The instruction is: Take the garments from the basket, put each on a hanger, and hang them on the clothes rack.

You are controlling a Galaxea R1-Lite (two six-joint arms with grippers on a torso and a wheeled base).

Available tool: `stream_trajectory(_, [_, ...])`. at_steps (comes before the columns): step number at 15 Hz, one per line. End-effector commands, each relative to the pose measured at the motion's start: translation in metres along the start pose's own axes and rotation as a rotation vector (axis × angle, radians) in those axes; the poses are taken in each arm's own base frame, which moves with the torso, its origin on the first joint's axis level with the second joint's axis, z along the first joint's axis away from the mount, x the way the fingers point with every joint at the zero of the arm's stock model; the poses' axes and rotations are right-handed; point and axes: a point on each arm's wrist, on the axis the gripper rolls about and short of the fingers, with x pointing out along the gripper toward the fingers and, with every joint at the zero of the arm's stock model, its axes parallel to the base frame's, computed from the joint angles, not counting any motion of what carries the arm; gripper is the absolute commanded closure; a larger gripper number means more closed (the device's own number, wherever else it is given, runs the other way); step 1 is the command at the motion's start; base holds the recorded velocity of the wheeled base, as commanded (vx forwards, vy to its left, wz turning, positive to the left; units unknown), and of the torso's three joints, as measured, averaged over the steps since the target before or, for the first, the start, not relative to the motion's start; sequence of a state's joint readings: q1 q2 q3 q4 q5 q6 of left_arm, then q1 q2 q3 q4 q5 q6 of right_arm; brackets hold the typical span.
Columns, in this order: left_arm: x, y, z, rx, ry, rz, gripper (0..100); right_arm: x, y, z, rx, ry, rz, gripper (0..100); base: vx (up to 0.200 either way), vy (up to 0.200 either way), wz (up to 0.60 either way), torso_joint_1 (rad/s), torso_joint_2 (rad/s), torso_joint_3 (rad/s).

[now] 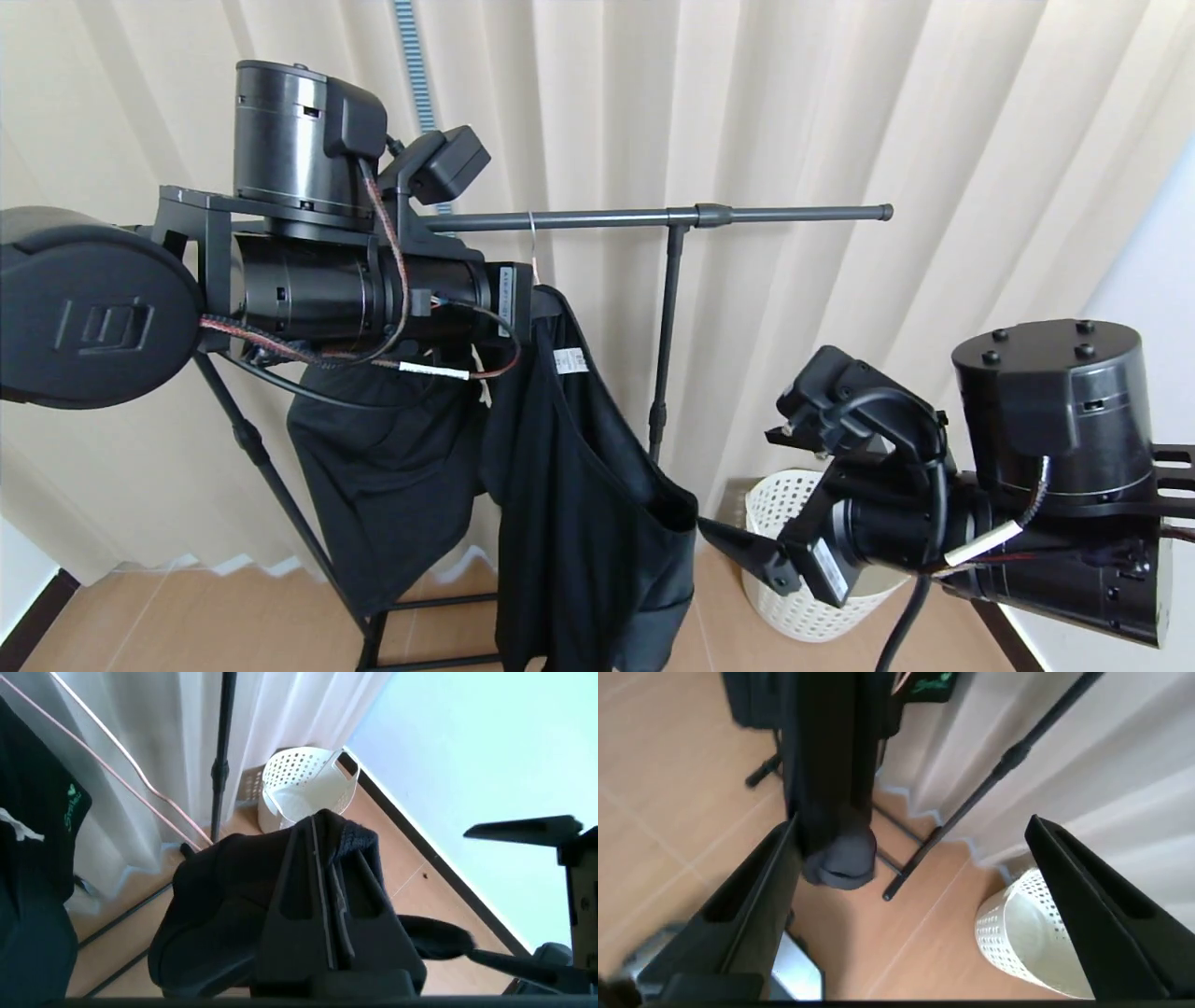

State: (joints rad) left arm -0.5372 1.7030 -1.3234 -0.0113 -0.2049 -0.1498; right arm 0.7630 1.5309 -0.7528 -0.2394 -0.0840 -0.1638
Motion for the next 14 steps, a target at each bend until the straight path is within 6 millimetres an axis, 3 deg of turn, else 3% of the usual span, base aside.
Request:
stream_trajectory(1, [0.000, 0.000, 0.001, 0.000, -0.003, 0.001, 100, -0.006, -0.002, -0.011, -0.029, 0.005, 0.061, 0, 0.000, 0.000, 0.00, 0.000, 0.00, 0.000])
stream_trajectory(5, [-0.003, -0.001, 0.000, 0.001, -0.002, -0.004, 100, -0.004, 0.000, 0.000, -0.008, -0.057, 0.115, 0, 0.000, 0.000, 0.00, 0.000, 0.00, 0.000])
stream_trajectory(7, [-0.004, -0.006, -0.001, 0.007, 0.000, -0.013, 100, 0.033, 0.020, 0.021, 0.170, -0.156, 0.085, 0, 0.000, 0.000, 0.00, 0.000, 0.00, 0.000])
stream_trajectory(9, [-0.005, -0.006, -0.001, 0.007, -0.002, -0.014, 100, 0.060, 0.023, 0.026, 0.194, -0.183, 0.035, 0, 0.000, 0.000, 0.00, 0.000, 0.00, 0.000])
stream_trajectory(14, [-0.006, -0.011, -0.003, 0.014, 0.005, -0.027, 100, 0.096, 0.020, 0.024, 0.199, -0.144, 0.008, 0, 0.000, 0.000, 0.00, 0.000, 0.00, 0.000])
